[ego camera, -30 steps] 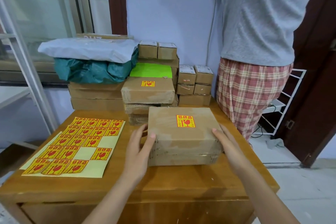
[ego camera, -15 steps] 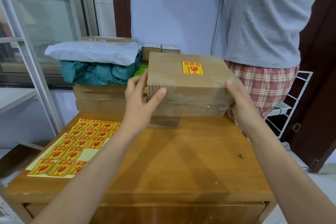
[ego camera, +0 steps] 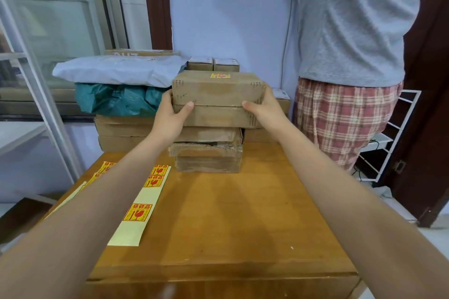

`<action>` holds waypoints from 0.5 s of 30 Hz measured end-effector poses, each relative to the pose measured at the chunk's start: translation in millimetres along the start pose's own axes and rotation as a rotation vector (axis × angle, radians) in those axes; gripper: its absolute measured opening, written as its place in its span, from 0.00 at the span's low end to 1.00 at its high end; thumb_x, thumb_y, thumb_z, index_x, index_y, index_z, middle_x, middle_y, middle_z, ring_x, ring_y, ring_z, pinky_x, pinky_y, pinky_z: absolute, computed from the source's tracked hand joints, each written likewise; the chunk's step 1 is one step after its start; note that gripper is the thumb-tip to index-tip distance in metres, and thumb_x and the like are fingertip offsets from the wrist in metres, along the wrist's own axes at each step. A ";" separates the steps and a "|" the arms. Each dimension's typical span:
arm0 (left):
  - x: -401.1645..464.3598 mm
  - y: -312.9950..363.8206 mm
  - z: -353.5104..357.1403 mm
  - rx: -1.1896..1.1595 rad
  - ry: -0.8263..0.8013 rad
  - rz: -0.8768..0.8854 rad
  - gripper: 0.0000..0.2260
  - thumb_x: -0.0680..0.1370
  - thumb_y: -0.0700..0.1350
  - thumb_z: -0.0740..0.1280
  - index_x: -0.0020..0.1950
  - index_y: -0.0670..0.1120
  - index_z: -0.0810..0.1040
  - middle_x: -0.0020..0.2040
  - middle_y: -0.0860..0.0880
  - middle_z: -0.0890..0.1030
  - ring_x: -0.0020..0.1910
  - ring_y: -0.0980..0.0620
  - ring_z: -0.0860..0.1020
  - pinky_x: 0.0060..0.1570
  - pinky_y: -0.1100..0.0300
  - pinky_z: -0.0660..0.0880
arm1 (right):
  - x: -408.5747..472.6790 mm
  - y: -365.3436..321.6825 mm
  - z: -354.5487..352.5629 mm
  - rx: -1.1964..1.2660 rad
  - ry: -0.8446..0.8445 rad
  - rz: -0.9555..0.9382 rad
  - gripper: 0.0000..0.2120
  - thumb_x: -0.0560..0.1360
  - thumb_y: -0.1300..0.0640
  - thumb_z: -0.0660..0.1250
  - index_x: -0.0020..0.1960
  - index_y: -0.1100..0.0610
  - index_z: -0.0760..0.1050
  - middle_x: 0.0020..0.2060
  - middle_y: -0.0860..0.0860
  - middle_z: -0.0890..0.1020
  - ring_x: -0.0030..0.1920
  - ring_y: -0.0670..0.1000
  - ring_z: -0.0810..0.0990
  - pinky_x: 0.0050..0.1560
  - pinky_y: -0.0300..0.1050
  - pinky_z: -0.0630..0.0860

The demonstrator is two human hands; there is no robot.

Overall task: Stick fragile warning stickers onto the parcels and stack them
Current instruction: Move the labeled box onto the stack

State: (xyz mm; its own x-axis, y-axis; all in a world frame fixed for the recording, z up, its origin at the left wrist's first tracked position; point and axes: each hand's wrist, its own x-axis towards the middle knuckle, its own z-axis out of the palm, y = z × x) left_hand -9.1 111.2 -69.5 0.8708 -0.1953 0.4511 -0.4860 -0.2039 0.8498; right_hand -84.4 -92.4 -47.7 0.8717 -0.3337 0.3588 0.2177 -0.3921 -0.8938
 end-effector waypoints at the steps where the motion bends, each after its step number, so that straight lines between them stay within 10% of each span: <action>1: -0.1 -2.5 0.2 0.017 0.008 -0.001 0.24 0.79 0.48 0.64 0.73 0.45 0.61 0.67 0.50 0.70 0.64 0.53 0.69 0.58 0.63 0.66 | 0.6 0.5 2.1 0.005 0.010 -0.003 0.30 0.76 0.61 0.67 0.74 0.55 0.57 0.61 0.47 0.74 0.62 0.48 0.73 0.60 0.41 0.71; 8: 3.9 -6.4 4.9 0.090 0.113 -0.059 0.22 0.79 0.49 0.64 0.70 0.43 0.65 0.67 0.45 0.72 0.65 0.47 0.70 0.59 0.58 0.67 | -1.5 1.0 0.0 0.042 -0.021 -0.026 0.28 0.77 0.57 0.67 0.73 0.56 0.59 0.61 0.46 0.72 0.58 0.44 0.73 0.53 0.33 0.74; 15: -25.2 -9.8 13.3 0.217 0.430 0.168 0.17 0.76 0.43 0.66 0.62 0.39 0.67 0.56 0.45 0.69 0.57 0.46 0.69 0.56 0.54 0.69 | -22.5 46.8 -17.0 0.083 0.052 0.082 0.32 0.79 0.41 0.58 0.77 0.51 0.53 0.75 0.48 0.60 0.73 0.49 0.61 0.74 0.52 0.59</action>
State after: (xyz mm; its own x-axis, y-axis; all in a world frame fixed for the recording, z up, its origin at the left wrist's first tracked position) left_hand -27.2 105.3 -92.8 0.7087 0.1602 0.6871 -0.5865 -0.4074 0.7000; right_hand -101.3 -117.8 -93.0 0.8649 -0.4063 0.2946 0.1835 -0.2903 -0.9392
